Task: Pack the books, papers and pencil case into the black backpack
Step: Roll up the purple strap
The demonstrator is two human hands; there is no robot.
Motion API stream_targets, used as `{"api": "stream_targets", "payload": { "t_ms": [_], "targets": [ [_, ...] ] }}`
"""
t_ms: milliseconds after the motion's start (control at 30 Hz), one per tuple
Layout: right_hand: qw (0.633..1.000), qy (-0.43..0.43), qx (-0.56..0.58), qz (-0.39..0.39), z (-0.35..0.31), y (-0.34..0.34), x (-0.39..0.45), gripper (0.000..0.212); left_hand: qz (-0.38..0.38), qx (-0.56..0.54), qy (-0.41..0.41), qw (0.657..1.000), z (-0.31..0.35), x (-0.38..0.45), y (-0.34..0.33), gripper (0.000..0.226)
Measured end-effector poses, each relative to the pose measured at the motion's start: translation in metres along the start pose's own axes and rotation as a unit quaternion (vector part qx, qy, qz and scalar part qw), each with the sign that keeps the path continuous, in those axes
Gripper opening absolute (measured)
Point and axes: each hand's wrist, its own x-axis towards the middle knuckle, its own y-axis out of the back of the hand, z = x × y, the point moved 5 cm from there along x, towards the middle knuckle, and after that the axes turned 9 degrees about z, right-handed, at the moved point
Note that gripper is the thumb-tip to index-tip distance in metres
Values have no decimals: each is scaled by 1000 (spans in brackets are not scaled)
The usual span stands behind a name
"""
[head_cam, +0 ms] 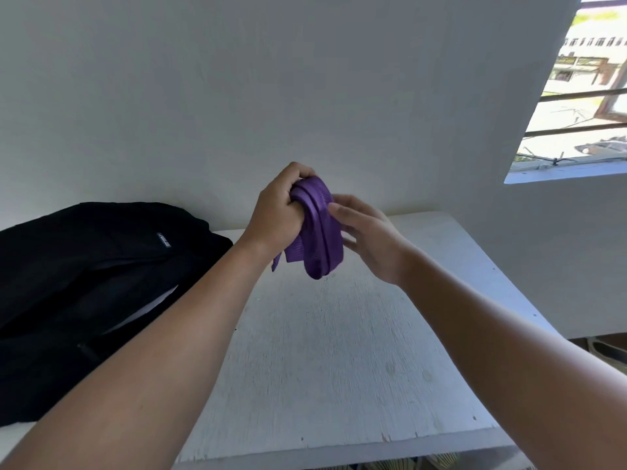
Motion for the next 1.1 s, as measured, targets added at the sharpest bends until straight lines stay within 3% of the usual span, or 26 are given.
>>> {"api": "stream_targets", "payload": {
  "t_ms": [133, 300, 367, 467, 533, 667, 833, 933, 1100],
  "targets": [
    [997, 22, 70, -19, -2, -12, -8, 18, -7, -9, 9, 1000, 4, -3, -2, 37],
    [992, 49, 116, 2, -15, -8, -9, 16, -97, -60, 128, 985, -22, -18, -5, 24],
    [994, 39, 104, 10, -13, -8, -9, 18, -44, -101, 168, 980, -30, -22, -1, 20],
    [998, 8, 46, 31, 4, -13, -9, 38, 71, -193, 222, 953, -27, -18, 6, 39],
    [999, -2, 27, 30, 13, -17, -10, 54, 82, -233, 235, 940, -21, -16, 5, 45],
    [1000, 22, -20, 2, 12, -31, -10, 33, 82, -282, 240, 925, -16, -19, 5, 40],
    [1000, 4, -17, -11, 17, -45, -10, 45, 73, -231, 213, 947, -7, -22, 19, 43],
    [998, -24, 32, -38, 24, -56, -12, 38, 72, -135, 164, 974, 2, -24, 32, 47],
    [986, -89, 113, -79, 26, -100, -18, 29, 93, -147, 225, 959, -18, -38, 74, 38]
  ]
}}
